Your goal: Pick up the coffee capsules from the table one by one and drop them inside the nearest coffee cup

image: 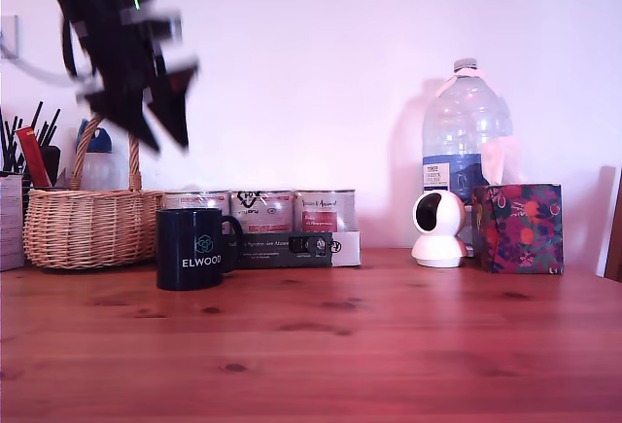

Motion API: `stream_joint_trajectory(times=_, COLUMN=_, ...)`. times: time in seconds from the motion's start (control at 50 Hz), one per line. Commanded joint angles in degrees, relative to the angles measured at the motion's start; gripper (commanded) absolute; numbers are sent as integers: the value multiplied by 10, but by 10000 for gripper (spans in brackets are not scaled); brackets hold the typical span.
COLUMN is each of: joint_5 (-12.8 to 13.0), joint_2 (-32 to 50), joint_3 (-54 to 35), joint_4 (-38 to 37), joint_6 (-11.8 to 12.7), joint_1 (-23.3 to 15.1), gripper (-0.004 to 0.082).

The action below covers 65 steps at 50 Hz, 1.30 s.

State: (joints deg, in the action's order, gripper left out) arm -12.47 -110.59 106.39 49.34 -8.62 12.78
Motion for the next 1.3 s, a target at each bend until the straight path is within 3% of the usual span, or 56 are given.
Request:
stream_joint_trajectory(times=0.0, joint_5=-9, joint_2=19, joint_3=7, joint_4=-1, joint_6=-3, joint_1=-4, gripper=-20)
stream_joint_trajectory(times=0.26, joint_5=-13, joint_2=95, joint_3=-30, joint_4=-19, joint_6=5, joint_1=-12, gripper=-20)
stream_joint_trajectory(times=0.44, joint_5=-23, joint_2=162, joint_3=-116, joint_4=-79, joint_6=11, joint_1=-20, gripper=-19)
stream_joint_trajectory(times=0.76, joint_5=-21, joint_2=295, joint_3=-391, joint_4=-287, joint_6=32, joint_1=-45, gripper=-19)
stream_joint_trajectory(times=0.98, joint_5=-16, joint_2=392, joint_3=-602, joint_4=-472, joint_6=73, joint_1=-63, gripper=-19)
stream_joint_trajectory(times=1.16, joint_5=-16, joint_2=468, joint_3=-734, joint_4=-552, joint_6=78, joint_1=-63, gripper=-19)
stream_joint_trajectory(times=1.28, joint_5=-14, joint_2=537, joint_3=-815, joint_4=-586, joint_6=94, joint_1=-63, gripper=-19)
